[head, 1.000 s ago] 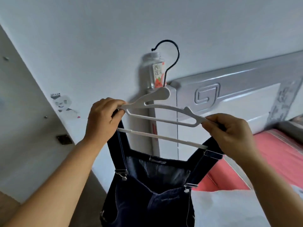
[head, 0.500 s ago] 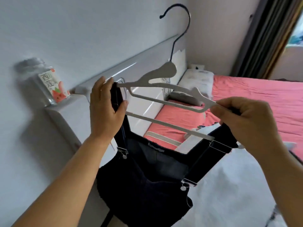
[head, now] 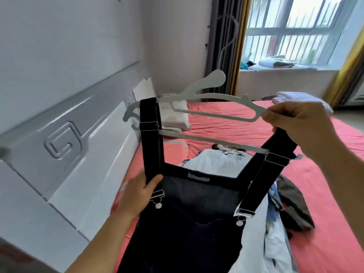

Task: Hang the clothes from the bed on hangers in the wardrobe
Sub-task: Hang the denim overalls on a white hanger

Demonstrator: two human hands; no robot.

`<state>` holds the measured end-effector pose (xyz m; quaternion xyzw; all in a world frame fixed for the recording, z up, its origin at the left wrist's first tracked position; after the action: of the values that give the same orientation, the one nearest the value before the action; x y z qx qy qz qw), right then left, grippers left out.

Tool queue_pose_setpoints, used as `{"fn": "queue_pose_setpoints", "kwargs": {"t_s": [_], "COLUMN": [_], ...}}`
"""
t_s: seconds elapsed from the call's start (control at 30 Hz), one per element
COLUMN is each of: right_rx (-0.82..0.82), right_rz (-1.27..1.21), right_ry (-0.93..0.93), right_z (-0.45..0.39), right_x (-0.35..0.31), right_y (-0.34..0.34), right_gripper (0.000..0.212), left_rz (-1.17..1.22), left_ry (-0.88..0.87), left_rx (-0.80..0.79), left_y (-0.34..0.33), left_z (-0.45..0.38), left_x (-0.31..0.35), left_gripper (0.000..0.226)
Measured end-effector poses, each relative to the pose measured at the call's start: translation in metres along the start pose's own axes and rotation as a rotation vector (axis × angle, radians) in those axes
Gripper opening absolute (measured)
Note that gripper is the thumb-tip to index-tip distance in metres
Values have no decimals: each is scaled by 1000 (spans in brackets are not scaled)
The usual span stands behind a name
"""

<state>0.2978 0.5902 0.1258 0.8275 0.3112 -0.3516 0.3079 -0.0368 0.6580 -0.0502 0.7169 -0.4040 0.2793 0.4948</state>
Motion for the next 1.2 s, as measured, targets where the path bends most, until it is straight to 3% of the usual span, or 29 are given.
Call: {"fn": "queue_pose_setpoints", "kwargs": {"t_s": [0.17,0.27,0.4,0.47,0.53,0.67,0.73,0.9,1.03,1.2], "right_rx": [81,129,191,203,207,147,75,-28,-21,-27], "right_rz": [90,147,170,140,82,43,73,65,38,-57], "right_ry": [-33,-49,-56,-86,-113,-141,-148,-246,-336,-402], "right_z": [-42,-74,-121,-152,-181,-229,-243,-248,-249,-252], "right_x": [63,107,175,216,253,331,372,459,504,531], "right_y": [26,40,51,52,49,44,33,8,2,-8], "right_gripper": [20,5,1,2,16,31,36,33,29,6], "left_rz": [-6,20,-19,-41,-53,-37,12,-19,130,198], "left_ry": [-139,-152,-152,-142,-104,21,27,29,224,363], "left_rx": [-28,-41,-61,-66,-73,-52,27,142,213,227], "left_y": [-52,-93,-156,-195,-234,-308,-337,-401,-435,-464], "left_z": [-33,-65,-120,-156,-190,-257,-291,-345,-356,-364], "left_x": [34,45,52,53,54,47,51,57,35,19], "left_gripper": [33,49,71,70,66,31,35,30,14,28]}}
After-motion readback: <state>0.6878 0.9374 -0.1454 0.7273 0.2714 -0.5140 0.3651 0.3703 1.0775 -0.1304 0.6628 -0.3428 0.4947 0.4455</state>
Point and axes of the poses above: each hand's wrist, its own z-axis away from the middle knuckle, its own y-axis out of the back of the hand, x = y × z, the point moved 10 cm from there along -z, towards the middle knuckle, and after that the axes turned 9 degrees about x, right-handed, at the moved point
